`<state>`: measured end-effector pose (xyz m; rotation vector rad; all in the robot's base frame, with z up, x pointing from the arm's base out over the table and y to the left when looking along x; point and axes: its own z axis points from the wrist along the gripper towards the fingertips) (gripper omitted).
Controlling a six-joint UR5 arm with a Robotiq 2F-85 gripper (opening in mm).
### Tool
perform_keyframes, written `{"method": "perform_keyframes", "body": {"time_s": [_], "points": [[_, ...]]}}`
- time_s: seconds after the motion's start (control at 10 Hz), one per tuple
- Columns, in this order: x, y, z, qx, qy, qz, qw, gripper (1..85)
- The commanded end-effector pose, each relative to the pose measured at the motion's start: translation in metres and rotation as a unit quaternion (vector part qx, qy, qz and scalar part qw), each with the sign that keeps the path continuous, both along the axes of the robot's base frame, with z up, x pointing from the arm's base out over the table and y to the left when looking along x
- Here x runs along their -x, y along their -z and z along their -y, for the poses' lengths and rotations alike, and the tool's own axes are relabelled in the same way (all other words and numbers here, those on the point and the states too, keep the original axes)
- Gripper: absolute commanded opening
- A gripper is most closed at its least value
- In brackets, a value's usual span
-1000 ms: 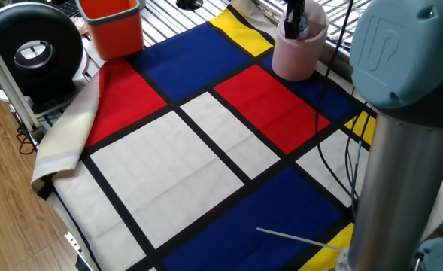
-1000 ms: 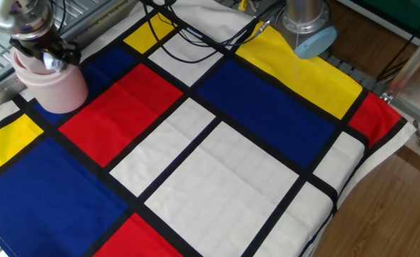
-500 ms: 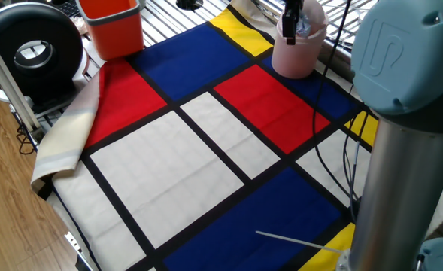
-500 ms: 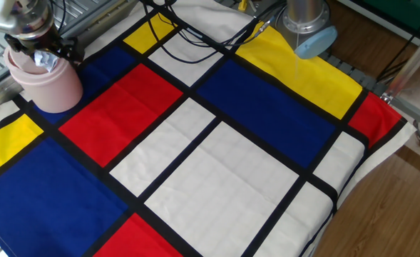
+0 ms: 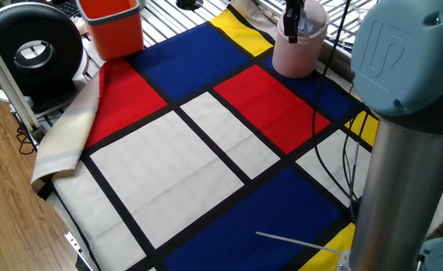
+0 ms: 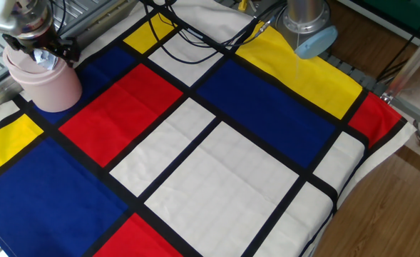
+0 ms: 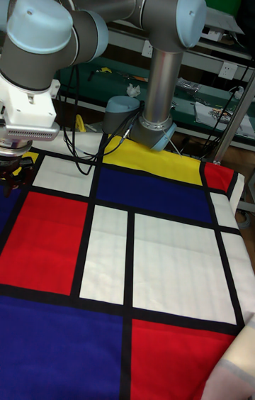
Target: Put the garbage in the trash can
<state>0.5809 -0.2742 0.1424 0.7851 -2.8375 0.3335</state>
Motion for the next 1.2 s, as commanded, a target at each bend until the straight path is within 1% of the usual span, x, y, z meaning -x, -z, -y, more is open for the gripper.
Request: {"method": "perform_keyframes", "body": {"time_s": [0.0,0.2,0.4,0.5,0.6,0.7,0.8,0.9,1.0,1.1], "points": [[-0.001,-0.003,0.005,0.009,-0.009,-0.003,0.9999,74.7],[-0.002,-0.003,0.006,0.013,-0.014,-0.006,0.9998,76.7],[-0.004,-0.01,0.015,0.039,-0.018,-0.007,0.999,75.7],[-0.004,-0.01,0.015,0.04,-0.02,-0.007,0.999,75.3],[-0.006,-0.012,0.019,0.049,-0.024,-0.006,0.9985,75.3],[-0.006,-0.011,0.019,0.048,-0.023,-0.006,0.9986,74.7],[-0.005,-0.01,0.014,0.04,-0.02,-0.005,0.999,74.7],[-0.005,-0.01,0.012,0.037,-0.017,-0.004,0.9992,74.0],[-0.006,-0.008,0.004,0.023,-0.007,0.002,0.9997,72.7],[-0.005,-0.009,0.005,0.026,-0.005,0.004,0.9996,71.7]]}}
